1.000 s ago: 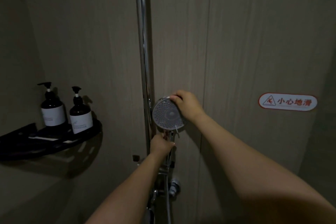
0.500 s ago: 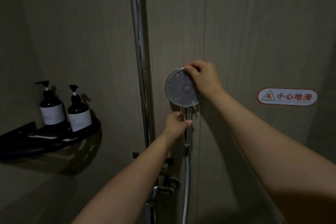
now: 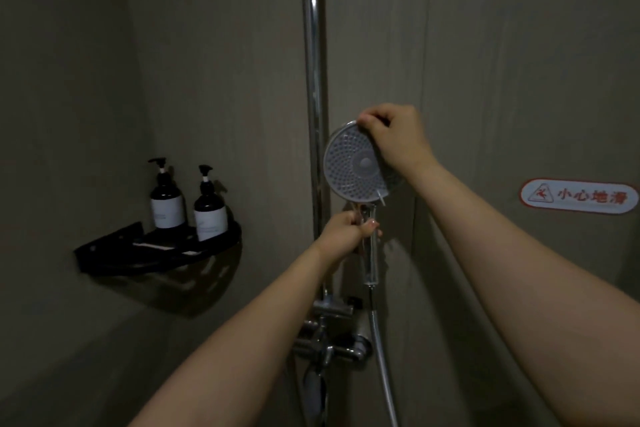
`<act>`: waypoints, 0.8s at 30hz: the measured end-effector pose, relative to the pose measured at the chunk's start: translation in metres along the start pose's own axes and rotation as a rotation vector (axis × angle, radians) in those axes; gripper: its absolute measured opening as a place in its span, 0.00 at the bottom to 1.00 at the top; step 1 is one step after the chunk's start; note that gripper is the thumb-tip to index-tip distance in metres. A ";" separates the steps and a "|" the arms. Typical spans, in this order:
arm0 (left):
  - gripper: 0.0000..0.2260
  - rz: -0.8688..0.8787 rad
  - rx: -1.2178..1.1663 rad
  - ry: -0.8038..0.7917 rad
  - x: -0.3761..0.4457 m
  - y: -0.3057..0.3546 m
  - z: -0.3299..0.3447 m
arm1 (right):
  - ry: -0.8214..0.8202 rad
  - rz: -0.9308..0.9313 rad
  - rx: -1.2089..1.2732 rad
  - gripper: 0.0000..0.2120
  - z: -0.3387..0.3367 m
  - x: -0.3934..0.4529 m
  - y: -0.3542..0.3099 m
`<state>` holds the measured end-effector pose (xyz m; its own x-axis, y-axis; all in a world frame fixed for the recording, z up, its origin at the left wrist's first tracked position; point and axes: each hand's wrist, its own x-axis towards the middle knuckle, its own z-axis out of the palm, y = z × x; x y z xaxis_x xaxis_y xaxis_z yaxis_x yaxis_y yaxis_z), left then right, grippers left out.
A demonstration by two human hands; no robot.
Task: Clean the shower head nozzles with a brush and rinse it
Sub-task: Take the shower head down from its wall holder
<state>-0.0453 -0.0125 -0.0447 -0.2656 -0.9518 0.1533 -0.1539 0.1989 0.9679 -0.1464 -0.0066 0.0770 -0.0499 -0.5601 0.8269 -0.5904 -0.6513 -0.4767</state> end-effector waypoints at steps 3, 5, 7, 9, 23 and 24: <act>0.08 -0.002 -0.056 0.030 -0.021 -0.002 -0.026 | -0.039 -0.028 0.044 0.09 0.024 -0.001 -0.022; 0.07 -0.027 -0.092 0.042 -0.034 -0.002 -0.044 | -0.040 -0.044 0.079 0.09 0.039 -0.001 -0.036; 0.07 -0.042 -0.111 0.080 -0.047 -0.003 -0.063 | -0.049 -0.045 0.121 0.08 0.053 -0.002 -0.049; 0.06 -0.049 -0.126 0.138 -0.060 -0.006 -0.083 | -0.092 -0.036 0.164 0.08 0.070 -0.004 -0.065; 0.07 -0.043 -0.135 0.495 -0.170 -0.007 -0.231 | -0.768 0.930 0.955 0.15 0.209 -0.145 -0.072; 0.07 -0.037 -0.136 0.512 -0.174 -0.007 -0.237 | -0.910 0.951 0.963 0.15 0.216 -0.161 -0.075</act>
<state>0.2274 0.0965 -0.0309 0.2418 -0.9565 0.1632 -0.0203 0.1631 0.9864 0.0795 0.0215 -0.0847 0.5898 -0.7971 -0.1297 0.0843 0.2205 -0.9717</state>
